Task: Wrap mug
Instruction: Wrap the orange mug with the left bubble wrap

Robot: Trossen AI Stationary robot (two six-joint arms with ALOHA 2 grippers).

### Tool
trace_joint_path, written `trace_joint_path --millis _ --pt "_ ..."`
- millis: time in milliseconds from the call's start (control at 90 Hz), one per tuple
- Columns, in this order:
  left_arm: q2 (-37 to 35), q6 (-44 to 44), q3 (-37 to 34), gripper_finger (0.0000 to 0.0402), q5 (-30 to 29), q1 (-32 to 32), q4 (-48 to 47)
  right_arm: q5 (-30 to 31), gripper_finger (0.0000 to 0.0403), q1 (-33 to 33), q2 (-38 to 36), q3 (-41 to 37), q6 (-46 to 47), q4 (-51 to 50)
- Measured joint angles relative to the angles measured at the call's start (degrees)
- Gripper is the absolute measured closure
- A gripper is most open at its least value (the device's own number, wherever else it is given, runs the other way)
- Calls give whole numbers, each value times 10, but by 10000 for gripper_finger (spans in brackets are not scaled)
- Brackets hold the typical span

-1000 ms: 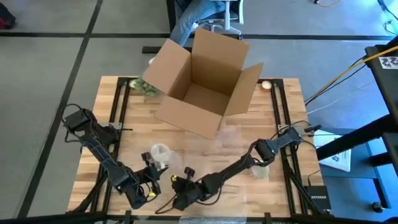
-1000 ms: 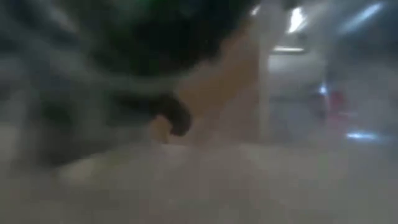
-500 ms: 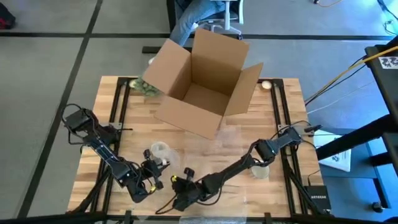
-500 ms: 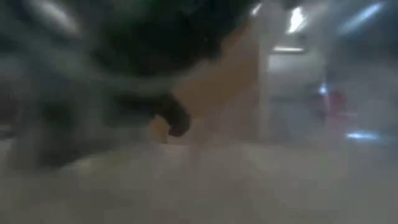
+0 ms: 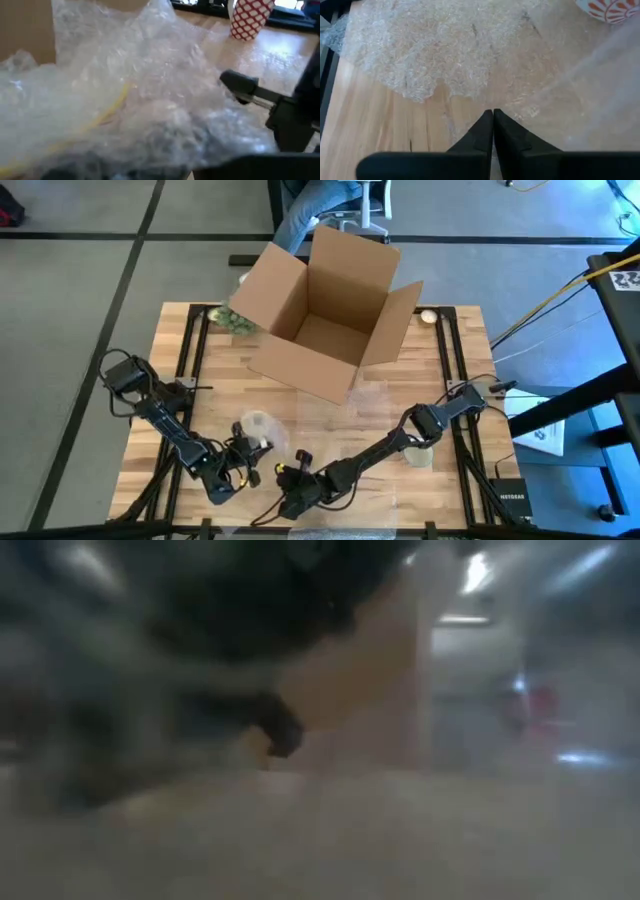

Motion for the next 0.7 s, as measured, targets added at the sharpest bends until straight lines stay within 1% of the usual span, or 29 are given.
trace_joint_path --millis 78,156,256,378,533,611,700 --pt "1 43 -1 386 10 1 23 0 402 0 0 0 -1 0" --pt "2 78 3 374 37 1 40 0 402 0 0 0 -1 0" --pt "2 111 15 345 81 1 49 0 402 0 0 0 -1 1" --pt "-4 147 24 305 120 -4 48 -8 402 -1 0 0 -1 2" --pt "-32 166 24 272 134 -21 43 -15 402 -1 0 0 0 2" --pt "-52 176 25 266 141 -31 30 -21 402 -1 0 0 0 3" --pt "-76 175 25 265 135 -42 4 -26 402 -1 0 0 0 6"
